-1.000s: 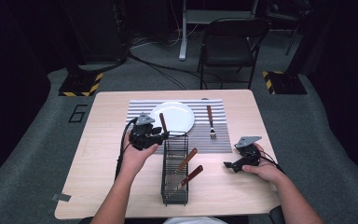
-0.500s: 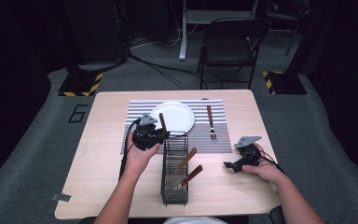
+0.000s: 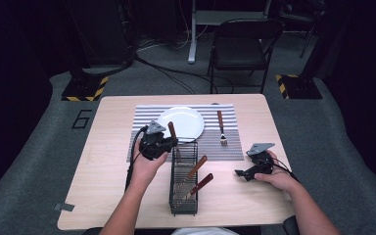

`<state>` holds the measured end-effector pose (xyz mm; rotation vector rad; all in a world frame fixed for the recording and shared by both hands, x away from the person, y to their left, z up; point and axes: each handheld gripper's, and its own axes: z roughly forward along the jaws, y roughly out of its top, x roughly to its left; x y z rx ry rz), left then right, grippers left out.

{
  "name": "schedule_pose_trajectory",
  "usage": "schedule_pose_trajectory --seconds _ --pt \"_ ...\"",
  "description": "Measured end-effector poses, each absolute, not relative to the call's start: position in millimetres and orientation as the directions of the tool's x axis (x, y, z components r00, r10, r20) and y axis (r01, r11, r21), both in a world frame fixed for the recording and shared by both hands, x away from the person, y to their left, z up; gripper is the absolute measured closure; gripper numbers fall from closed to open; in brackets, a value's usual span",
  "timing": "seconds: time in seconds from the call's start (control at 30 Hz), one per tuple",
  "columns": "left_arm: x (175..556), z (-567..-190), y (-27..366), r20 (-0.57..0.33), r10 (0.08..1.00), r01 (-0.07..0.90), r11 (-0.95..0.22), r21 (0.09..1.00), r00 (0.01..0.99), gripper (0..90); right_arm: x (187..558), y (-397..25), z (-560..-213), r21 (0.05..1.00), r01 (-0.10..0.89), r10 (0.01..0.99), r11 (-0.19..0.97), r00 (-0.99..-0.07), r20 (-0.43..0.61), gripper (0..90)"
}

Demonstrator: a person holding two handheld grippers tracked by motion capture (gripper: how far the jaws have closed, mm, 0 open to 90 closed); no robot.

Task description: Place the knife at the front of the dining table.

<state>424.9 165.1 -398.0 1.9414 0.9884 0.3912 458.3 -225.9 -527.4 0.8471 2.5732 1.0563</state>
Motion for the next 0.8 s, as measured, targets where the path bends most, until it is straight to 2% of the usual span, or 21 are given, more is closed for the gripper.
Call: schedule_pose_trajectory --seconds 0.53,0.8 --pt "421 -376 160 -0.089 0.737 0.465 -0.322 0.825 0.67 80.1 458 -226 -527 0.701 0.426 0.594 0.571 -0.805 0.005 0.0" --pt "420 -357 165 -0.093 0.738 0.454 -0.305 0.837 0.668 80.1 458 -226 -527 0.701 0.426 0.594 0.572 -0.805 0.005 0.0"
